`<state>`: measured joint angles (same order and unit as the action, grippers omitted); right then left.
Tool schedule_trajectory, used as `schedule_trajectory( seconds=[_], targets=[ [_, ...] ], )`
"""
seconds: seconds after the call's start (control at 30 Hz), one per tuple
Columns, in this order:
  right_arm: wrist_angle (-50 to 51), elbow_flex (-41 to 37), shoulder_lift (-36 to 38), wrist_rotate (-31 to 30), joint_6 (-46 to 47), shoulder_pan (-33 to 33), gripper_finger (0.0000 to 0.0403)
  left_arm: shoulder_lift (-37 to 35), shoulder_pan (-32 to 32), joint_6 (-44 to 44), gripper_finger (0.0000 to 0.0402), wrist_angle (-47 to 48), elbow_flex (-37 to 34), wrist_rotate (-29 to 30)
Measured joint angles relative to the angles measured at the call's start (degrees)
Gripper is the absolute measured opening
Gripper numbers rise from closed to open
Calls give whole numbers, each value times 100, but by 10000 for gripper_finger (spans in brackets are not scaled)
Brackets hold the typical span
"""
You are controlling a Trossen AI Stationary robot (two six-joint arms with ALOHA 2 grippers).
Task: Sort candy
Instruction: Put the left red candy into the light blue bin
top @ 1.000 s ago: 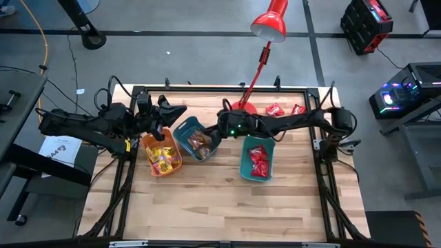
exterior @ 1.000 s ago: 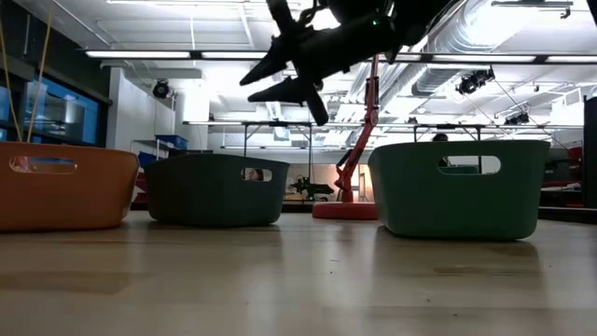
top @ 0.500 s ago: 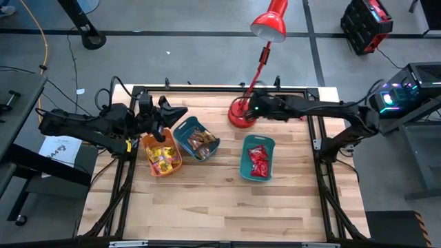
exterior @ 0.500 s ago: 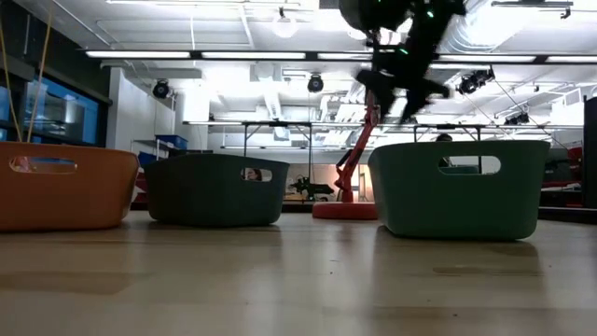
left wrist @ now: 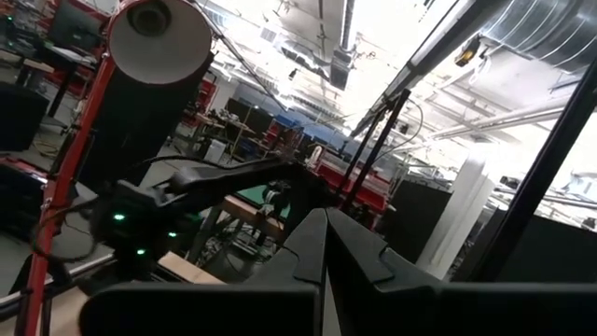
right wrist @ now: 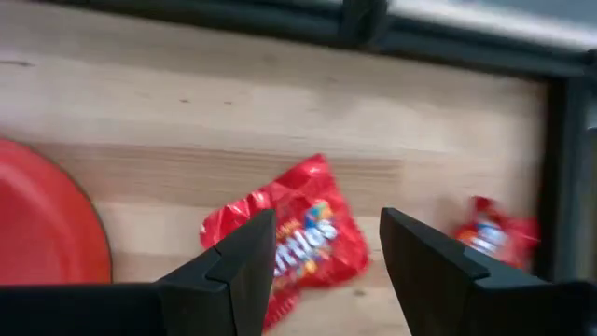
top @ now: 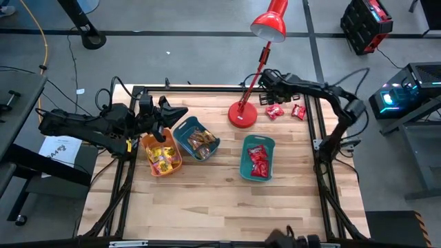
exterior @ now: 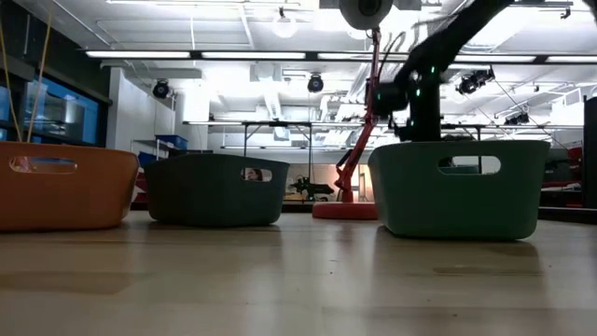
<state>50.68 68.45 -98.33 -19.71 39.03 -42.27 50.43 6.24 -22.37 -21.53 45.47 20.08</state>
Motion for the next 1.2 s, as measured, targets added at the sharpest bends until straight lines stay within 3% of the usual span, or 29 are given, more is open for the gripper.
schedule_trajectory(
  seconds=[0.1, 0.37, 0.53, 0.7, 0.77, 0.9, 1.2],
  targets=[
    [-261, 2, -370, 548, -117, -295, 185, 0, 0, -9, 0, 81, 0, 0],
    [-191, 25, -1110, 1103, -410, -320, 185, 0, 0, -155, 0, 78, 0, 0],
    [-101, 41, -1221, 881, -739, -51, 155, 0, 0, -153, 0, 78, 0, 2],
    [85, 0, -1123, 746, -864, 199, 39, 0, 0, -151, 0, 74, 0, 1],
    [43, -2, -1070, 765, -895, 307, 13, 0, 0, -151, 0, 76, 0, 2],
    [-23, -2, -1124, 680, -916, 733, 6, 0, 0, 25, 0, 107, 0, 2],
    [124, 102, -1942, -165, -804, 1708, 2, 0, -2, 194, 0, 191, 0, 4]
  ],
)
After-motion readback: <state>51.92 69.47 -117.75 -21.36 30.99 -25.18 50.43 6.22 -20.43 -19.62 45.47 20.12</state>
